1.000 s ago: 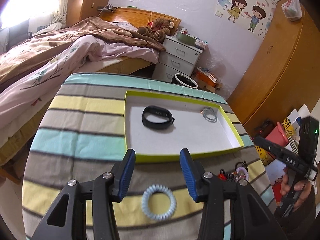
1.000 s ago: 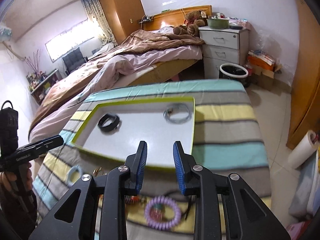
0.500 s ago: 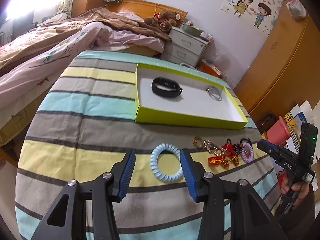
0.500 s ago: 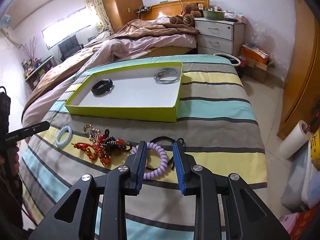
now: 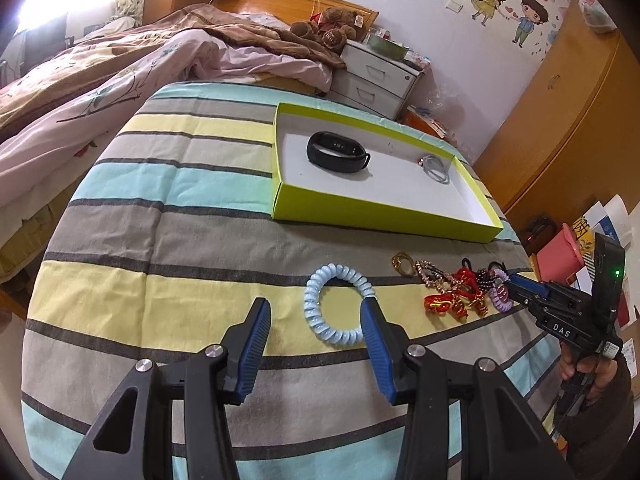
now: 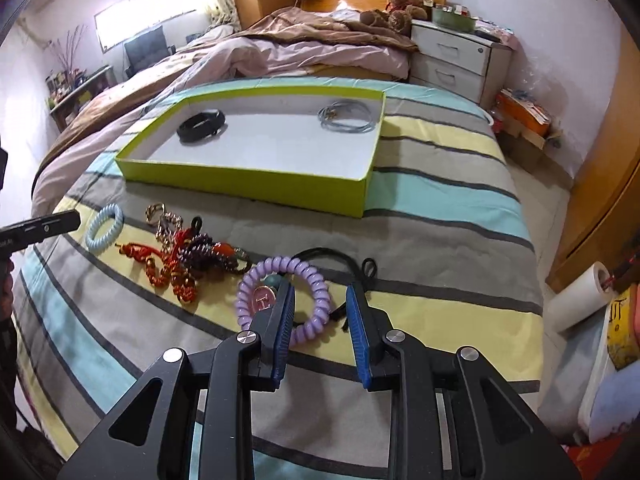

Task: Organize jewelry
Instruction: 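Withdraw both grippers from the box back to the loose jewelry, then close the right gripper on the purple coil hair tie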

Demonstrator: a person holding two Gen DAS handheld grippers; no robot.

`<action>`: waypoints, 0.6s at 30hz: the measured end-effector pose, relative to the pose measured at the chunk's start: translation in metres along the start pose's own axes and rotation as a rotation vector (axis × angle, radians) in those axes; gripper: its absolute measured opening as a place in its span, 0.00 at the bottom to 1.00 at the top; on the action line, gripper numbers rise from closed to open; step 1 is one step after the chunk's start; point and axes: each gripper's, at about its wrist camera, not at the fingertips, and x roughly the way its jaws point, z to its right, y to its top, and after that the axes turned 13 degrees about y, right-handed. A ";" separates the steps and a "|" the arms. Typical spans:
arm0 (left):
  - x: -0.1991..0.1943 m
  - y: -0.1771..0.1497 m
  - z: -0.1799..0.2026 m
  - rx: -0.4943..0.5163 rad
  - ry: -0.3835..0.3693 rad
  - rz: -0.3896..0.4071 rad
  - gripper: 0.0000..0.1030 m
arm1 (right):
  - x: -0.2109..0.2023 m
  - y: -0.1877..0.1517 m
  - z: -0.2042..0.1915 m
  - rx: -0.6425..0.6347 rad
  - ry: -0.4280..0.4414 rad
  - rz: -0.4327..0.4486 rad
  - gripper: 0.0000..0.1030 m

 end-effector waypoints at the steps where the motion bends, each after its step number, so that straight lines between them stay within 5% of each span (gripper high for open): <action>1: 0.000 -0.001 0.000 0.001 0.000 0.000 0.45 | 0.000 0.000 -0.001 -0.007 -0.008 -0.002 0.27; 7: 0.000 -0.002 0.002 0.004 -0.005 -0.005 0.45 | 0.000 -0.002 -0.002 -0.003 -0.024 -0.001 0.11; 18: 0.005 -0.002 0.008 0.035 0.012 -0.018 0.45 | -0.020 0.001 0.006 0.069 0.031 0.091 0.09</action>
